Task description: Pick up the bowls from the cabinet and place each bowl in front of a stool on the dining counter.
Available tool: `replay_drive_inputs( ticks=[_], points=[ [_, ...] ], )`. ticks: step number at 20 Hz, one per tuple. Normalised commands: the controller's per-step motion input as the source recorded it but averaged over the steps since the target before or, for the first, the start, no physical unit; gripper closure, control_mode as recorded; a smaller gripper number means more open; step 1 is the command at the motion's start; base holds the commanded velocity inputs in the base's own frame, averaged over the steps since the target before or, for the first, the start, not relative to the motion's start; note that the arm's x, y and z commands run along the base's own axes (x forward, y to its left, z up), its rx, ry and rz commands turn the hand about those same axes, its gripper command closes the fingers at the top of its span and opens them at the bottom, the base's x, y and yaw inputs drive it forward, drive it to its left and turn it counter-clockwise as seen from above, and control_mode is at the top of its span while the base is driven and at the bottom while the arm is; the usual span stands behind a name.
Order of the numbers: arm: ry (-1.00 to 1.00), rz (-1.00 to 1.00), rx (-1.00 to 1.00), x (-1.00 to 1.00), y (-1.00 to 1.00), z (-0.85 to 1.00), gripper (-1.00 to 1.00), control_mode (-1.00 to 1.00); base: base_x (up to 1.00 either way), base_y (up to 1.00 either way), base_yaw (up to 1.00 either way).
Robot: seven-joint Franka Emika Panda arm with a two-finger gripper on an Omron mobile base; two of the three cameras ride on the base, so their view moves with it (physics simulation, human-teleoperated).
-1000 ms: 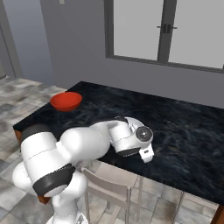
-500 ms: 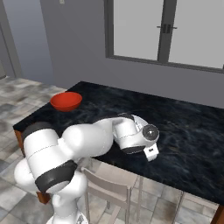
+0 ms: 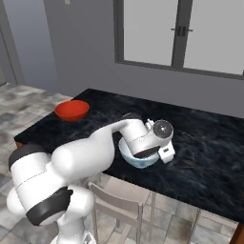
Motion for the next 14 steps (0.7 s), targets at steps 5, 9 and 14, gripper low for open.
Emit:
replay_drive_inputs(
  ticks=[5,9,14],
  points=[
    [0.0,0.0,-0.07,0.0,0.04,0.03,-1.0,-1.0,0.0,0.0,0.0],
    [-0.06,0.01,-0.07,-0.24,0.07,0.31,-1.0,-1.0,0.0,0.0,0.0],
    [-0.21,0.1,-0.11,-0.79,0.03,0.77,-1.0,-1.0,0.0,0.0,0.0]
  ],
)
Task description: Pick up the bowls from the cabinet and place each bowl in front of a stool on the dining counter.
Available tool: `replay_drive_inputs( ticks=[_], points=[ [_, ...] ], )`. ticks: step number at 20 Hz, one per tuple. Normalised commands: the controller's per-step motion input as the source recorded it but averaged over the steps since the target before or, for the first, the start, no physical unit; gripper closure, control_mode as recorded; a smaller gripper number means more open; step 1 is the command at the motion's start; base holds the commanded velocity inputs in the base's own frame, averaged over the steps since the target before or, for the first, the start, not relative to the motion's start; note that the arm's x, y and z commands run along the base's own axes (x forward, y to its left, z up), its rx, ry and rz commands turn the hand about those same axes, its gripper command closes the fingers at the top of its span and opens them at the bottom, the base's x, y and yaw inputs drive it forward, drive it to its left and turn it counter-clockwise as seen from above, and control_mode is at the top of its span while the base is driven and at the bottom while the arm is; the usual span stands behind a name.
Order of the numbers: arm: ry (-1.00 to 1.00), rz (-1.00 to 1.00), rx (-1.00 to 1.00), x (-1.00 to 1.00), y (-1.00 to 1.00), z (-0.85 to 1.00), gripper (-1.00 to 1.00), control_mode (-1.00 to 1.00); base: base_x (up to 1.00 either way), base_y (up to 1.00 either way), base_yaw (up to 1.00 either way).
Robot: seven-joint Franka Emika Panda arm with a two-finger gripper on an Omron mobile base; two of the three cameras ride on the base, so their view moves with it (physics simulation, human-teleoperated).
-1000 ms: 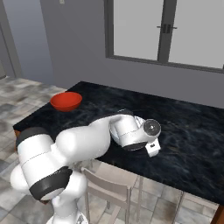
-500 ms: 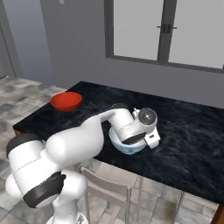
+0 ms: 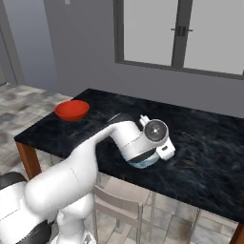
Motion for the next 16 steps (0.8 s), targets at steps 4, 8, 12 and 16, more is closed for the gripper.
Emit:
replay_drive_inputs(
  ticks=[4,8,12,16],
  points=[
    [-0.26,0.14,-0.16,-0.86,0.17,0.83,-1.0,-1.0,0.0,0.0,0.0],
    [-0.17,0.1,-0.23,-0.73,0.54,0.62,-1.0,-1.0,0.0,0.0,0.0],
    [-0.13,0.06,-0.27,-0.59,0.75,0.38,-1.0,-1.0,0.0,0.0,0.0],
    [-0.01,0.02,-0.25,-0.52,0.67,0.32,-1.0,-1.0,0.0,0.0,0.0]
  ],
)
